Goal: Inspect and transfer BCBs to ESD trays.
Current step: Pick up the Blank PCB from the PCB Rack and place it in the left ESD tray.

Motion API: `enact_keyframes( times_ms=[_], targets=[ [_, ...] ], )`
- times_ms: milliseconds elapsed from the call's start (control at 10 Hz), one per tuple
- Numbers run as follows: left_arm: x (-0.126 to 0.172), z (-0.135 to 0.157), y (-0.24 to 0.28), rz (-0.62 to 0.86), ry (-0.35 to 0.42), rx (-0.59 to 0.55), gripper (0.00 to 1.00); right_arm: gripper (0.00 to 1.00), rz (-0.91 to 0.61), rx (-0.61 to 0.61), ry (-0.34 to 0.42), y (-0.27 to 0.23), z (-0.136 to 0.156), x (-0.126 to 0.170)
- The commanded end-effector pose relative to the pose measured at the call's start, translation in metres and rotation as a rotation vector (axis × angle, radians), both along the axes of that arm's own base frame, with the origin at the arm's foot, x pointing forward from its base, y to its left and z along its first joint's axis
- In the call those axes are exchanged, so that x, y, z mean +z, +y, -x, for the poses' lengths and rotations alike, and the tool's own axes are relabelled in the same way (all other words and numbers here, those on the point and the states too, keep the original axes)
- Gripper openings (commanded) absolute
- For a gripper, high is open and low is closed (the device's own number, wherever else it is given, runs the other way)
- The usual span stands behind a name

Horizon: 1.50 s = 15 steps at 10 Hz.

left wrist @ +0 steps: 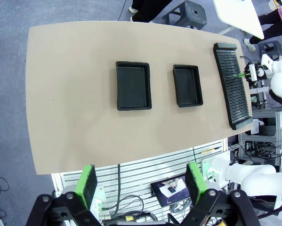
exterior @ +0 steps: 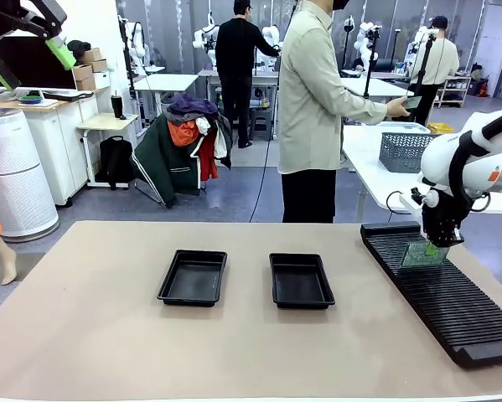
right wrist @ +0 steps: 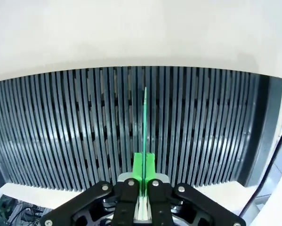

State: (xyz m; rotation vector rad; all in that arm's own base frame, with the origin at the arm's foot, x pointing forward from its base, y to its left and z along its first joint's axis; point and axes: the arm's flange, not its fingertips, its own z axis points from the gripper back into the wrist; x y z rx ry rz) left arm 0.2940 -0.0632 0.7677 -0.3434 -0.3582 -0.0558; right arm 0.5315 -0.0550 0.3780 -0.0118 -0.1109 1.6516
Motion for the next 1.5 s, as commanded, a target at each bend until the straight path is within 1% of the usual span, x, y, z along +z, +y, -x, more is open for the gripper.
enact_keyframes(
  times_ms=[0, 200, 300, 400, 600, 700, 800, 1000, 1100, 1200, 1300, 1400],
  targets=[
    [-0.001, 0.0, 0.0, 0.001, 0.001, -0.001, 1.0, 0.0, 0.017, -0.051, -0.005, 0.003, 0.016, 0.045],
    [-0.001, 0.0, 0.0, 0.001, 0.001, -0.001, 1.0, 0.0, 0.036, -0.087, -0.033, 0.005, 0.038, 0.103],
    [-0.001, 0.0, 0.0, 0.001, 0.001, -0.001, 1.0, 0.0, 0.035, -0.112, -0.038, 0.005, 0.051, 0.137],
    [-0.001, 0.0, 0.0, 0.001, 0.001, -0.001, 1.0, 0.0, 0.032, -0.122, -0.041, 0.004, 0.061, 0.164],
    [-0.001, 0.0, 0.0, 0.001, 0.001, -0.001, 1.0, 0.0, 0.004, -0.122, -0.036, 0.004, 0.077, 0.208],
    [-0.001, 0.0, 0.0, 0.001, 0.001, -0.001, 1.0, 0.0, -0.003, -0.131, -0.029, 0.004, 0.083, 0.224],
    [-0.001, 0.0, 0.0, 0.001, 0.001, -0.001, 1.0, 0.0, -0.01, -0.14, -0.033, 0.002, 0.088, 0.238],
    [-0.001, 0.0, 0.0, 0.001, 0.001, -0.001, 1.0, 0.0, -0.012, -0.145, -0.044, -0.001, 0.094, 0.25],
    [-0.001, 0.0, 0.0, 0.001, 0.001, -0.001, 1.0, 0.0, -0.019, -0.147, -0.044, -0.004, 0.095, 0.251],
    [-0.001, 0.0, 0.0, 0.001, 0.001, -0.001, 1.0, 0.0, -0.041, -0.104, -0.041, -0.01, 0.098, 0.25],
    [-0.001, 0.0, 0.0, 0.001, 0.001, -0.001, 1.0, 0.0, -0.012, -0.121, -0.058, -0.005, 0.095, 0.251],
    [-0.001, 0.0, 0.0, 0.001, 0.001, -0.001, 1.0, 0.0, -0.012, -0.121, -0.058, -0.005, 0.095, 0.251]
  ],
)
